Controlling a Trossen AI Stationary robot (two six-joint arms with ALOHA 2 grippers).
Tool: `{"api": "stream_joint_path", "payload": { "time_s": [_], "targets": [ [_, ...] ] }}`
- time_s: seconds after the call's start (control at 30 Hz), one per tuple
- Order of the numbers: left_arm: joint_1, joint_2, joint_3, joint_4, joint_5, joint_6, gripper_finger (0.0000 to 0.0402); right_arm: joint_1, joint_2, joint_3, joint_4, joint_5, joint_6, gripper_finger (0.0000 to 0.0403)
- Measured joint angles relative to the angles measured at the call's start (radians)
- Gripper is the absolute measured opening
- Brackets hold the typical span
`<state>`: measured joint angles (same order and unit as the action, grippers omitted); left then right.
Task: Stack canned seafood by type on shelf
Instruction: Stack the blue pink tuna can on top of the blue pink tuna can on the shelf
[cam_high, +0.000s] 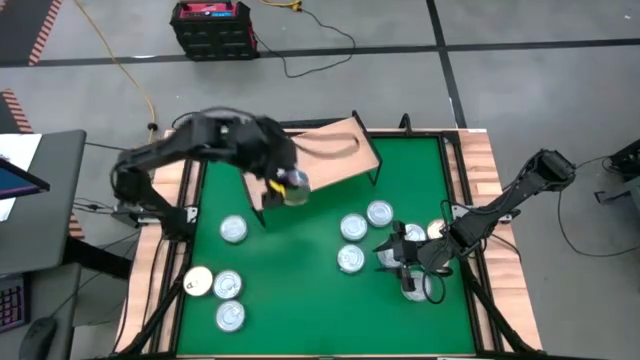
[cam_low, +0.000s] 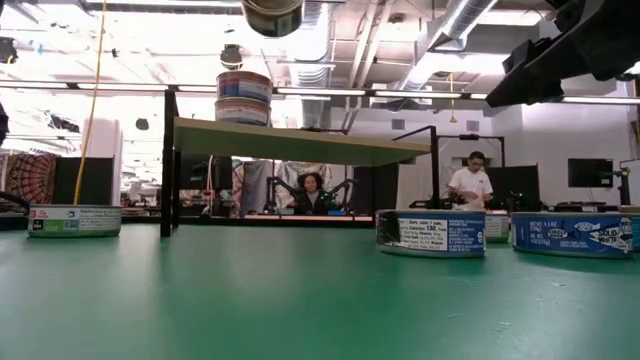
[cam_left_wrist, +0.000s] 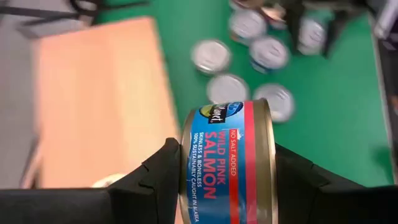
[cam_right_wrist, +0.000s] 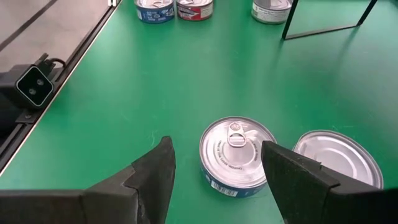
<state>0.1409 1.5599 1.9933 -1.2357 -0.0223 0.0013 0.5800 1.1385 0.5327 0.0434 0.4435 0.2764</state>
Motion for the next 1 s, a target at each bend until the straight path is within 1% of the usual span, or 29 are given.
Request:
{"api": "stream_joint_path", "payload": {
  "time_s": [0.07,0.17,0.23,0.37,0.5,0.6,0.73,0.87,1.0],
  "targets": [
    [0.049,-0.027,-0.028,0.02,0.008,-0.002,0.0181,0.0,0.0,0.0,0.003,0.0,-0.001,0.0265],
    [0.118,-0.057,-0.083,0.063,0.075,0.0,0.0181,0.001,0.0,0.0,0.01,-0.003,-0.012,0.0265],
    [0.161,-0.071,-0.116,0.094,0.143,0.003,0.0181,0.001,0.0,0.0,0.019,-0.004,-0.016,0.0265],
    [0.26,-0.101,-0.161,0.17,0.315,0.008,0.0181,0.001,0.0,0.0,0.019,-0.004,-0.016,0.0265],
    [0.36,-0.147,-0.197,0.217,0.43,-0.013,0.0181,0.001,0.0,0.0,0.017,-0.005,-0.016,0.0265],
    [0.401,-0.19,-0.255,0.232,0.446,-0.013,0.0181,0.001,0.0,0.0,0.015,-0.005,-0.016,0.0265],
    [0.41,-0.26,-0.385,0.287,0.467,-0.012,0.0181,0.001,0.0,0.0,0.015,-0.007,-0.038,0.0265],
    [0.439,-0.32,-0.508,0.37,0.538,-0.045,0.0181,-0.011,0.0,0.0,0.017,-0.008,-0.042,0.0265],
    [0.488,-0.355,-0.553,0.393,0.552,-0.099,0.0181,-0.013,0.0,0.0,0.024,-0.008,-0.041,0.0265]
  ]
}}
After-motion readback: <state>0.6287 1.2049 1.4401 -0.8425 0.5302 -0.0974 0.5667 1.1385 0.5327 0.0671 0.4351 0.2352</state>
